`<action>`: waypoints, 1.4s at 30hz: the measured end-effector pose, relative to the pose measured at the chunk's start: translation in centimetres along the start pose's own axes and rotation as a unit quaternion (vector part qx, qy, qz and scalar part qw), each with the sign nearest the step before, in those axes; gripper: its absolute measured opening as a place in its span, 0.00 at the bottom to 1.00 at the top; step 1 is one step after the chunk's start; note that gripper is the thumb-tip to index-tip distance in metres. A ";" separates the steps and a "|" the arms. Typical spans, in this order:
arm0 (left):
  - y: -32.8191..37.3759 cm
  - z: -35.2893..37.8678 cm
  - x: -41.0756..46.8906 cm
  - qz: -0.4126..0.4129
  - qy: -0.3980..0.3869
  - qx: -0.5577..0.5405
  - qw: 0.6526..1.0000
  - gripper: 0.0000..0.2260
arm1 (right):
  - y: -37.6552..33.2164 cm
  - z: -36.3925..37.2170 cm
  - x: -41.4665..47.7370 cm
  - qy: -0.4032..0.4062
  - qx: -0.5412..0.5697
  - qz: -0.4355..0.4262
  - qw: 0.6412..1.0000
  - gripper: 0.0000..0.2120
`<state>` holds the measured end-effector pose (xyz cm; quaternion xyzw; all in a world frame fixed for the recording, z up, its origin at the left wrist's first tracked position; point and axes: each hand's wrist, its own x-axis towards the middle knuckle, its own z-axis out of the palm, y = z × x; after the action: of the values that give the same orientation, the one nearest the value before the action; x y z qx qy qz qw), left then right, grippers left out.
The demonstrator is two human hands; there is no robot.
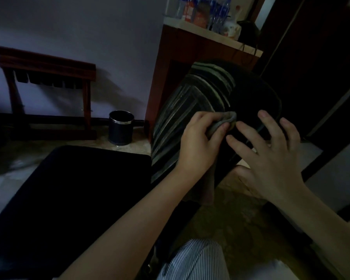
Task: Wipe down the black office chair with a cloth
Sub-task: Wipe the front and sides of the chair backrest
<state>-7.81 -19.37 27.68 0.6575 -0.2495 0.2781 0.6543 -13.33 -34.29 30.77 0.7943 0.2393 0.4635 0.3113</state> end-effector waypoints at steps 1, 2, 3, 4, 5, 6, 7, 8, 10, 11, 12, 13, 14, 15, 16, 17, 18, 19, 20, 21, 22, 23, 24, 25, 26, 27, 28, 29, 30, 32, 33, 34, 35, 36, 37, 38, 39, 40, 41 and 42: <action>-0.3 0.1 0.1 -0.002 0.004 0.001 1.000 0.08 | 0.2 0.4 -0.1 0.006 -0.004 -0.001 1.000 0.24; -0.6 0.2 0.2 -0.007 0.011 0.004 1.000 0.08 | 0.4 0.8 -0.2 0.012 -0.007 -0.002 1.000 0.24; -1.1 0.4 0.1 -0.015 0.023 0.007 1.000 0.07 | 0.6 1.2 -0.3 0.019 -0.007 -0.003 1.000 0.24; -1.6 0.6 -0.1 -0.026 0.037 0.010 0.999 0.06 | 0.7 1.7 -0.4 0.026 -0.007 -0.005 1.000 0.24; -2.1 0.7 -0.3 -0.039 0.051 0.013 0.998 0.06 | 0.9 2.1 -0.5 0.032 -0.006 -0.007 0.999 0.24; -2.7 0.8 -0.6 -0.052 0.066 0.017 0.996 0.05 | 1.1 2.4 -0.6 0.038 -0.006 -0.010 0.999 0.24; -3.2 0.8 -0.9 -0.065 0.078 0.022 0.995 0.05 | 1.2 2.8 -0.6 0.043 -0.006 -0.012 0.999 0.24; -3.7 0.8 -1.2 -0.076 0.086 0.029 0.993 0.05 | 1.4 3.1 -0.6 0.048 -0.005 -0.014 0.999 0.24; -4.3 0.8 -1.6 -0.098 0.097 0.046 0.989 0.05 | 1.6 3.6 -0.5 0.059 0.002 -0.013 0.998 0.23; -4.6 0.7 -1.8 -0.110 0.102 0.051 0.987 0.06 | 1.6 3.8 -0.5 0.063 0.006 -0.012 0.998 0.23; -4.8 0.6 -2.0 -0.123 0.108 0.054 0.985 0.06 | 1.6 3.9 -0.5 0.067 0.008 -0.011 0.998 0.24; -5.2 0.4 -2.2 -0.136 0.113 0.058 0.983 0.07 | 1.6 4.0 -0.4 0.073 0.010 -0.010 0.997 0.23; -5.8 0.1 -2.5 -0.150 0.116 0.061 0.980 0.07 | 1.7 4.0 -0.4 0.080 0.012 -0.009 0.997 0.23; -6.4 -0.2 -2.8 -0.168 0.119 0.061 0.977 0.07 | 1.7 4.2 -0.4 0.087 0.015 -0.010 0.996 0.23; -7.2 -0.5 -3.1 -0.191 0.120 0.058 0.972 0.08 | 1.7 4.3 -0.3 0.092 0.019 -0.011 0.995 0.22; -7.7 -0.9 -3.3 -0.215 0.123 0.054 0.967 0.09 | 1.7 4.5 -0.2 0.101 0.023 -0.012 0.995 0.21; -8.0 -1.1 -3.5 -0.234 0.125 0.050 0.963 0.09 | 1.7 4.6 -0.1 0.112 0.026 -0.012 0.993 0.20; -8.0 -1.2 -3.5 -0.242 0.127 0.051 0.961 0.09 | 1.7 4.7 0.0 0.125 0.028 -0.013 0.992 0.19; -7.8 -1.2 -3.4 -0.242 0.126 0.058 0.960 0.09 | 1.7 4.8 0.0 0.132 0.030 -0.011 0.991 0.19; -7.2 -1.0 -3.1 -0.236 0.123 0.064 0.962 0.09 | 1.8 5.0 0.0 0.135 0.032 -0.010 0.990 0.18; -6.5 -0.7 -2.8 -0.225 0.122 0.064 0.965 0.09 | 1.7 5.0 0.0 0.132 0.035 -0.008 0.991 0.19; -5.7 -0.4 -2.4 -0.210 0.120 0.059 0.969 0.08 | 1.7 5.0 0.0 0.132 0.038 -0.007 0.991 0.19; -4.8 0.0 -2.0 -0.188 0.116 0.050 0.974 0.08 | 1.7 4.9 -0.1 0.133 0.040 -0.005 0.990 0.18; -4.0 0.4 -1.6 -0.163 0.108 0.040 0.980 0.09 | 1.7 4.8 -0.1 0.130 0.039 -0.005 0.991 0.18; -3.2 0.8 -1.1 -0.138 0.098 0.032 0.985 0.09 | 1.7 4.6 -0.3 0.117 0.035 -0.004 0.992 0.19; -2.5 1.2 -0.5 -0.112 0.086 0.028 0.990 0.09 | 1.7 4.5 -0.3 0.103 0.033 -0.004 0.994 0.20; -1.8 1.6 0.2 -0.086 0.077 0.028 0.993 0.09 | 1.7 4.3 -0.5 0.094 0.031 -0.004 0.995 0.20; -1.1 2.1 0.8 -0.060 0.070 0.032 0.995 0.09 | 1.6 4.3 -0.6 0.090 0.030 -0.004 0.995 0.20; -0.4 2.6 1.5 -0.036 0.066 0.040 0.996 0.09 | 1.6 4.1 -0.6 0.086 0.028 -0.001 0.996 0.20; 0.2 3.4 2.7 -0.010 0.063 0.063 0.996 0.09 | 1.6 4.1 -0.6 0.079 0.034 0.002 0.996 0.20; 0.1 3.5 3.1 -0.010 0.062 0.069 0.996 0.09 | 1.6 4.1 -0.5 0.078 0.037 0.000 0.996 0.20; -0.2 3.6 3.5 -0.015 0.063 0.071 0.995 0.10 | 1.7 4.1 -0.5 0.076 0.041 -0.002 0.996 0.21; -0.7 3.5 3.8 -0.023 0.063 0.070 0.995 0.10 | 1.8 4.1 -0.4 0.075 0.042 -0.006 0.996 0.22; -1.1 3.4 4.0 -0.032 0.062 0.069 0.995 0.10 | 1.8 4.1 -0.4 0.072 0.043 -0.007 0.996 0.22; -1.7 3.3 4.3 -0.042 0.060 0.072 0.995 0.10 | 1.9 4.1 -0.3 0.072 0.044 -0.009 0.996 0.22; -2.2 3.2 4.6 -0.051 0.060 0.077 0.994 0.10 | 1.9 4.0 -0.2 0.071 0.045 -0.008 0.996 0.22; -2.7 3.1 4.8 -0.060 0.060 0.084 0.993 0.10 | 2.0 4.1 -0.2 0.074 0.046 -0.008 0.996 0.22; -3.1 2.9 5.0 -0.072 0.063 0.089 0.991 0.10 | 1.9 4.0 -0.2 0.075 0.043 -0.005 0.996 0.20; -3.6 2.7 5.0 -0.088 0.067 0.091 0.990 0.10 | 1.7 4.1 -0.2 0.081 0.046 -0.002 0.996 0.19; -4.2 2.4 4.9 -0.106 0.071 0.093 0.987 0.10 | 1.6 4.1 -0.2 0.085 0.054 0.008 0.995 0.16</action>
<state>-1.29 -21.47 28.04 0.7169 -0.1039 0.2751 0.6321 -9.63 -36.71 30.26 0.7696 0.2835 0.5182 0.2425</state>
